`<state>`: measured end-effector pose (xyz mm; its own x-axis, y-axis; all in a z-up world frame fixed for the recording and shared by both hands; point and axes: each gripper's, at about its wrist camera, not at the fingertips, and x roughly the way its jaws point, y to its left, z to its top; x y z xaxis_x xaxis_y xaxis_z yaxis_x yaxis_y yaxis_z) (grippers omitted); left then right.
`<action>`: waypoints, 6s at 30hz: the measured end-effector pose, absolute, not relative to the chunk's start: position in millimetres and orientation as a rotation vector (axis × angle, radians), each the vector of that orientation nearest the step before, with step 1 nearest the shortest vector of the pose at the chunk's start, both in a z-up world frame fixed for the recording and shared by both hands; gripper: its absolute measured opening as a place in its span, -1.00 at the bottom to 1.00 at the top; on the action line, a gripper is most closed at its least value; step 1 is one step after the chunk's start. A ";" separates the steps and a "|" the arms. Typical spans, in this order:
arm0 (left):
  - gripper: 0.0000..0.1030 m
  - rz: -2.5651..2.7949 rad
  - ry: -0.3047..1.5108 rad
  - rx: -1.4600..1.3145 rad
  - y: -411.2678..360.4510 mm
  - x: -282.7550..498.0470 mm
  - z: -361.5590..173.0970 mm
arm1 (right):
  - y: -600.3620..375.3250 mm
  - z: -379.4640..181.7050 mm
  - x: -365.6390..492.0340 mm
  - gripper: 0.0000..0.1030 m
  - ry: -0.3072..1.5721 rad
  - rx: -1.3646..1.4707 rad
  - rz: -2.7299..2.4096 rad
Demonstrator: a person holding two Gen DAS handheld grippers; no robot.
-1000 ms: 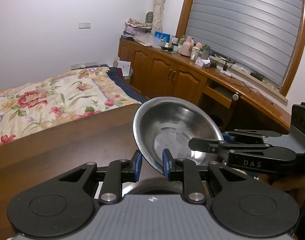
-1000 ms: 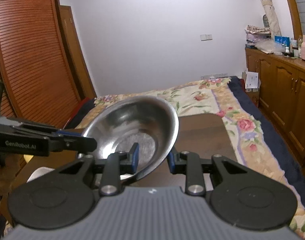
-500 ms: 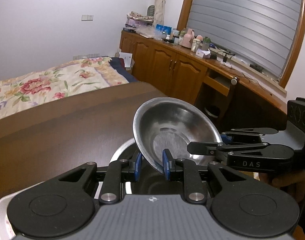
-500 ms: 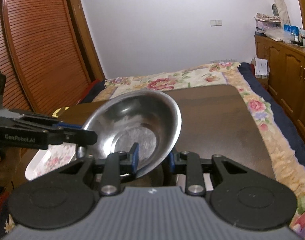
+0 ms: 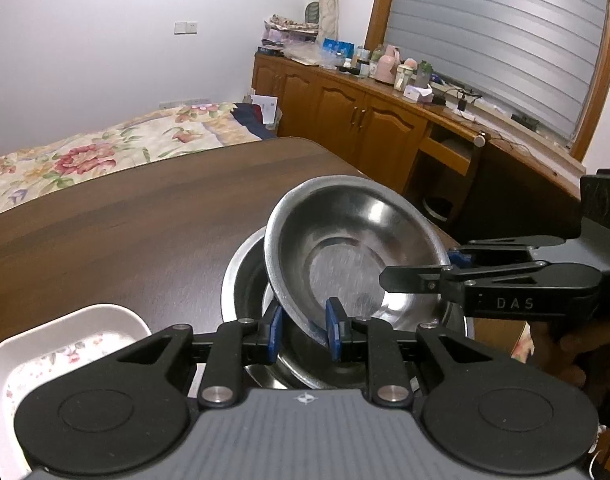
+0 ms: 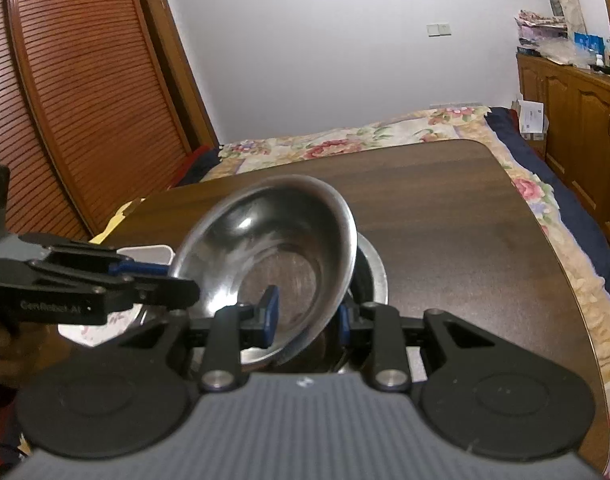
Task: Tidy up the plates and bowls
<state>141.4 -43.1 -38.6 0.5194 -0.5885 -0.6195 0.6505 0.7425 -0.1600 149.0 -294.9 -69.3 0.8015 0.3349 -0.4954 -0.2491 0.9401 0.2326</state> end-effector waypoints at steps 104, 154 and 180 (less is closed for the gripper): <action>0.24 -0.469 0.534 0.034 -33.8 101.6 -62.7 | -310.4 -94.1 146.5 0.05 0.455 0.140 0.214; -0.47 -0.438 0.471 -0.022 -16.2 91.3 -27.4 | -275.9 -63.6 140.2 -0.40 0.391 0.142 0.253; -0.47 -0.332 0.414 -0.070 59.7 78.7 -3.5 | -211.6 -37.1 148.9 -0.40 0.373 0.079 0.392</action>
